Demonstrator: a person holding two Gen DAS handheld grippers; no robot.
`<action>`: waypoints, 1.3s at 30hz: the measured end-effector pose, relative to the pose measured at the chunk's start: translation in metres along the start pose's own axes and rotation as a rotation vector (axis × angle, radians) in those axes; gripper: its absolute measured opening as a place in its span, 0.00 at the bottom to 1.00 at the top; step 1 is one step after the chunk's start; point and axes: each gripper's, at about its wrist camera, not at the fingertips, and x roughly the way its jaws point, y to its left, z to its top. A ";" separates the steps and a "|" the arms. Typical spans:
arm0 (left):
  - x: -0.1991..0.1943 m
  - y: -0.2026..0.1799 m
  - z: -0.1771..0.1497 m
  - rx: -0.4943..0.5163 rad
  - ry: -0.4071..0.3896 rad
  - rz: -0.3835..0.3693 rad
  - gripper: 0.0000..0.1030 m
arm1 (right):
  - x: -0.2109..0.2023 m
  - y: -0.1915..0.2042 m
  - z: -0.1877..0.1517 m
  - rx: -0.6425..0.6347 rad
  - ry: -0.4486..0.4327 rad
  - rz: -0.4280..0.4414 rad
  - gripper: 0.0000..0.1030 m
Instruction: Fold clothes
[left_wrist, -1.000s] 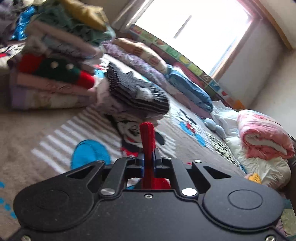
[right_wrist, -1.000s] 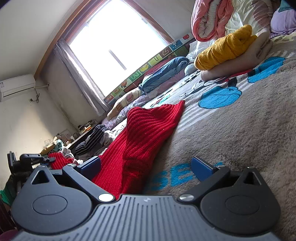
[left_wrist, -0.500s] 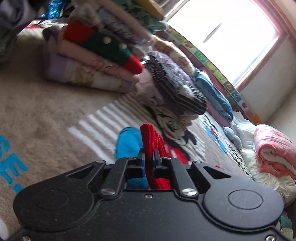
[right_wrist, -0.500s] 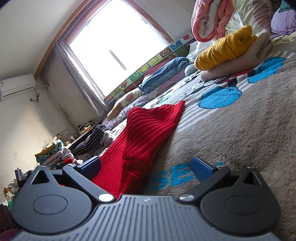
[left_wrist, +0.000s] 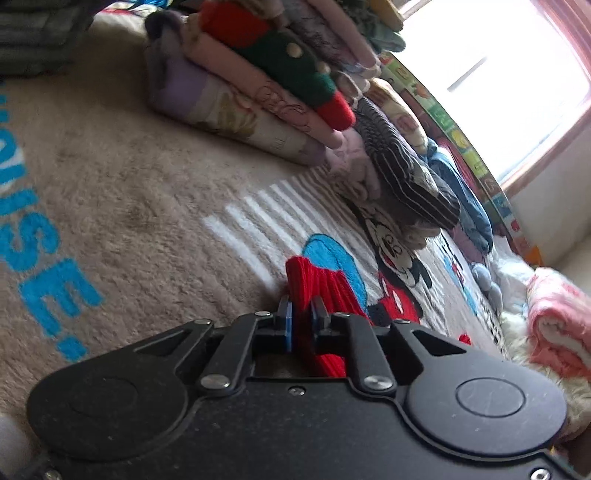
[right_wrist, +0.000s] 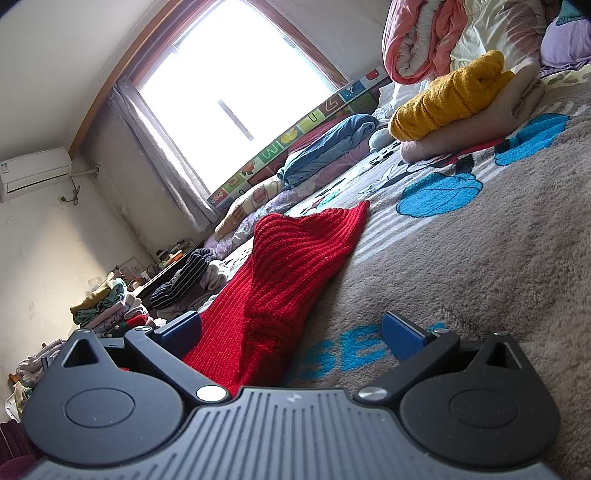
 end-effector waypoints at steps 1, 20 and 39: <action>0.000 0.002 0.000 -0.008 0.001 0.004 0.14 | 0.000 0.000 0.000 0.000 0.000 0.000 1.00; -0.059 0.018 -0.011 -0.098 0.001 0.072 0.49 | 0.000 0.004 0.003 -0.007 0.042 -0.016 1.00; -0.111 -0.041 -0.111 0.231 0.145 0.119 0.92 | 0.008 -0.031 0.042 0.384 0.097 0.008 0.84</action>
